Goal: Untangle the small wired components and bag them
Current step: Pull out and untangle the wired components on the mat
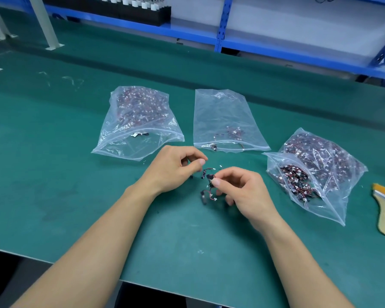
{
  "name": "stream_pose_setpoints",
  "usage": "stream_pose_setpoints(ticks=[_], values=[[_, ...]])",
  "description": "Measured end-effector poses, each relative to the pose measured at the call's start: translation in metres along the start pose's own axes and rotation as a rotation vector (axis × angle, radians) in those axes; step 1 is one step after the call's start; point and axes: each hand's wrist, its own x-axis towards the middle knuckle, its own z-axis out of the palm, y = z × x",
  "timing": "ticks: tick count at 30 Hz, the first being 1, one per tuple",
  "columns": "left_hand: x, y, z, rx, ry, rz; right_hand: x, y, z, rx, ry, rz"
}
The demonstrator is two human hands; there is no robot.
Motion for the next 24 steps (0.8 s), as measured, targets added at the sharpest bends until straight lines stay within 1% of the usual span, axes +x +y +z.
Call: stream_pose_setpoints(ticks=[6, 10, 16, 24], values=[[-0.006, 0.004, 0.002, -0.064, -0.23, 0.026, 0.001, 0.005, -0.005, 0.189, 0.043, -0.01], [-0.006, 0.007, 0.007, -0.113, -0.299, 0.019, 0.002, 0.006, -0.008, 0.266, 0.04, -0.006], [-0.006, 0.009, 0.008, -0.153, -0.32, -0.022, 0.003, 0.008, -0.011, 0.313, 0.07, -0.027], [-0.005, 0.008, 0.002, -0.159, -0.331, -0.06, 0.007, 0.011, -0.014, 0.267, 0.227, -0.057]])
